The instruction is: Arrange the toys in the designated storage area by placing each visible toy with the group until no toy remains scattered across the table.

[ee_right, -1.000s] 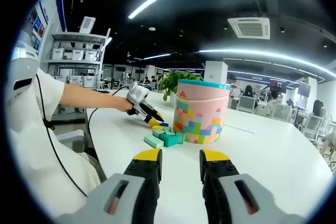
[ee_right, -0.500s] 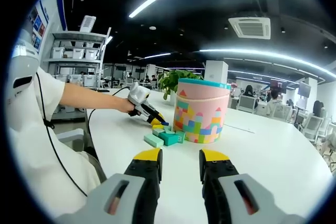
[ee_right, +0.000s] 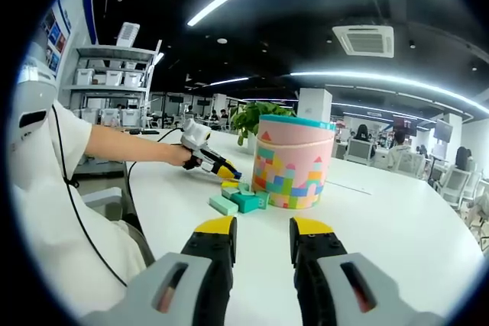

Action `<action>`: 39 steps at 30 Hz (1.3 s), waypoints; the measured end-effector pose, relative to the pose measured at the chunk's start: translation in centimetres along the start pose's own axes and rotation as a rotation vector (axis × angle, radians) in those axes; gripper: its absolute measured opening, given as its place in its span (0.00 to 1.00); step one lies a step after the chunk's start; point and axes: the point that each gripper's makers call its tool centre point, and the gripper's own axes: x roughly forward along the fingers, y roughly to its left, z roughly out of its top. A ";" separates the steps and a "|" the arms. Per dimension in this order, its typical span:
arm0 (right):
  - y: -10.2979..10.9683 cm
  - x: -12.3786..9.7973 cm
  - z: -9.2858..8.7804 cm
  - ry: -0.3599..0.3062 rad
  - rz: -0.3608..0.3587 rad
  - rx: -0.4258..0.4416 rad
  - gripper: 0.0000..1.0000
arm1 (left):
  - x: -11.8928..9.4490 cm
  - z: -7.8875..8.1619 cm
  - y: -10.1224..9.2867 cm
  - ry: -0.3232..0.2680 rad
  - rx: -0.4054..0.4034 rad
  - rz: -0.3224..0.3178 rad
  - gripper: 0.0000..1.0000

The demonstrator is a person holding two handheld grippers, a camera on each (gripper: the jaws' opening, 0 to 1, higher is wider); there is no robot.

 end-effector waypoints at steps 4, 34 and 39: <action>0.0 0.1 -0.1 0.002 0.001 0.001 0.28 | -1.1 1.2 -0.1 -0.059 -0.041 0.001 0.21; 0.0 0.2 -0.3 0.006 0.004 0.006 0.28 | -1.8 3.6 2.7 -0.130 -0.067 0.027 0.20; 0.0 0.2 -0.3 0.005 0.005 0.006 0.28 | -2.2 5.8 2.7 -0.163 -0.069 0.022 0.20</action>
